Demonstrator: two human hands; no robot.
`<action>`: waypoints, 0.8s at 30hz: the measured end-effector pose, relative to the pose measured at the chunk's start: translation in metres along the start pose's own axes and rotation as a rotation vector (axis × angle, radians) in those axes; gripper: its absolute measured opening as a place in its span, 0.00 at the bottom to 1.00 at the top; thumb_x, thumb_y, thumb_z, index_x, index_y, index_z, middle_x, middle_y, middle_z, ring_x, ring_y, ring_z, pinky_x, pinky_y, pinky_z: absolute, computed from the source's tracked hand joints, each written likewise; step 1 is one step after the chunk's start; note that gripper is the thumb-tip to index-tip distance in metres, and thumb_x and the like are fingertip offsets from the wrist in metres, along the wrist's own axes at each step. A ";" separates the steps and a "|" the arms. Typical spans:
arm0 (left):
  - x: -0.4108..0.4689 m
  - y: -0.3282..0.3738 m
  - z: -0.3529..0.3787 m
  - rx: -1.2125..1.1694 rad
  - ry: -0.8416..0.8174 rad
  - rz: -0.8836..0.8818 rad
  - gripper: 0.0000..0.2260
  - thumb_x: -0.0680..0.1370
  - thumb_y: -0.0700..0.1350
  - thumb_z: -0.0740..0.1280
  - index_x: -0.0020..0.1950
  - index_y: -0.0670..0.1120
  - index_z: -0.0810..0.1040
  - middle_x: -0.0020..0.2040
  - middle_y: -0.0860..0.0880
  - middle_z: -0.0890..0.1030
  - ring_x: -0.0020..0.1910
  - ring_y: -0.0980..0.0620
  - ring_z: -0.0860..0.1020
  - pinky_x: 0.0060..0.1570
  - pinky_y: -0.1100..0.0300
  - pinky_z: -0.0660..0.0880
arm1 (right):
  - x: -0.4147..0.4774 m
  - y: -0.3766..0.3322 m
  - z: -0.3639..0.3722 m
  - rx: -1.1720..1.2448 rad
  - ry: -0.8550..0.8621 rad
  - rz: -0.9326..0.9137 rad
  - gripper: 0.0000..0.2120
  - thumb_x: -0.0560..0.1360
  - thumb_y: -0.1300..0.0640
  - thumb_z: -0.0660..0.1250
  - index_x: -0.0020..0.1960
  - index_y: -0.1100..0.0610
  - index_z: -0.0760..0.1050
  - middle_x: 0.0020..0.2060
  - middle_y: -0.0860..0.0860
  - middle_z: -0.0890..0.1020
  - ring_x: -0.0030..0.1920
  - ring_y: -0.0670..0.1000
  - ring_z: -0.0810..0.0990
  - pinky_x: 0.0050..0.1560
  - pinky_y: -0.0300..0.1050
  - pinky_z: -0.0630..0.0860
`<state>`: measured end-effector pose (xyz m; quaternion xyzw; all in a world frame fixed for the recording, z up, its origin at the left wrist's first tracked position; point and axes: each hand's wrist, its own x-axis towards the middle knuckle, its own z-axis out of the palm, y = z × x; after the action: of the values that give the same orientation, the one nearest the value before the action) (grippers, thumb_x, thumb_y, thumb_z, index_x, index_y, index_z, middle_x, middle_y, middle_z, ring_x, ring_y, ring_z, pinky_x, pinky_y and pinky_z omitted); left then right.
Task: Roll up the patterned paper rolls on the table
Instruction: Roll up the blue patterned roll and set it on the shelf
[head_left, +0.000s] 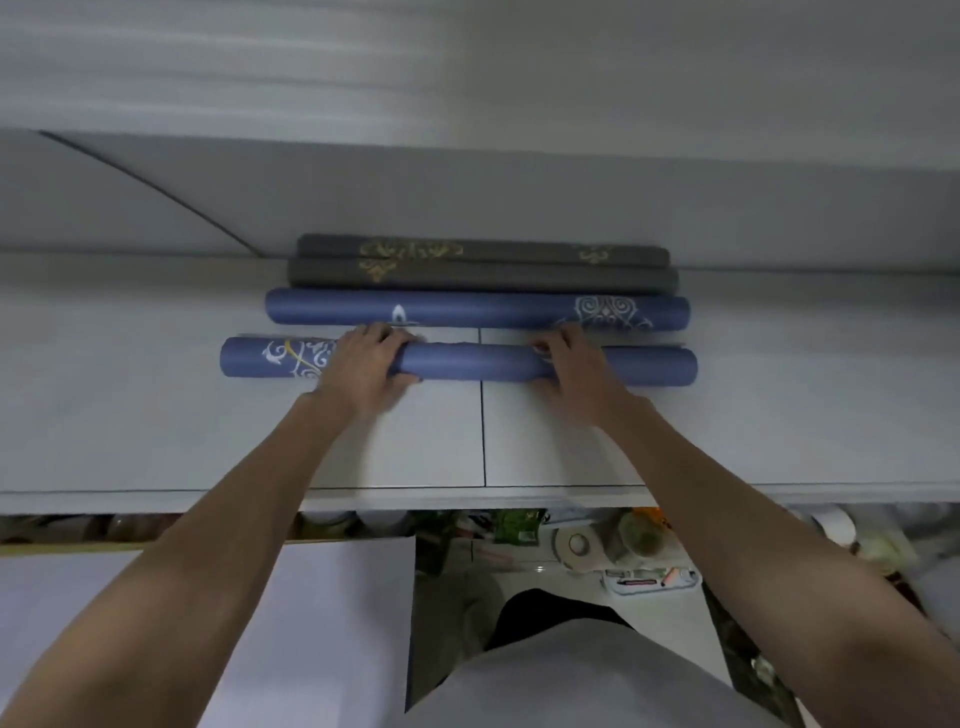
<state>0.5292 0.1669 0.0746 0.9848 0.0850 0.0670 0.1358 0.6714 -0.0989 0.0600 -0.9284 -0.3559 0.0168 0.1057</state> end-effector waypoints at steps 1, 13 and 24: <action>0.008 0.000 0.005 0.046 0.021 -0.029 0.24 0.75 0.52 0.72 0.68 0.44 0.74 0.60 0.39 0.76 0.59 0.36 0.73 0.60 0.46 0.67 | 0.004 0.003 0.000 -0.004 0.022 0.014 0.24 0.77 0.55 0.68 0.70 0.59 0.69 0.69 0.62 0.68 0.64 0.65 0.72 0.64 0.55 0.66; -0.005 0.032 0.000 -0.336 0.254 -0.229 0.13 0.78 0.42 0.67 0.60 0.37 0.78 0.62 0.36 0.75 0.60 0.38 0.75 0.64 0.51 0.70 | 0.013 -0.030 -0.007 0.069 0.146 -0.032 0.21 0.82 0.57 0.60 0.74 0.60 0.66 0.73 0.60 0.67 0.72 0.62 0.66 0.70 0.54 0.63; -0.272 0.083 0.047 -0.882 0.637 -0.999 0.03 0.79 0.52 0.66 0.49 0.57 0.80 0.45 0.62 0.82 0.46 0.63 0.80 0.42 0.75 0.72 | -0.109 -0.118 0.033 0.618 -0.192 -0.265 0.05 0.76 0.62 0.70 0.48 0.54 0.83 0.45 0.44 0.83 0.47 0.44 0.81 0.51 0.42 0.77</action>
<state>0.2827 0.0258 0.0236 0.6156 0.5235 0.3077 0.5023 0.5091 -0.0805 0.0477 -0.7923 -0.4598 0.1970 0.3493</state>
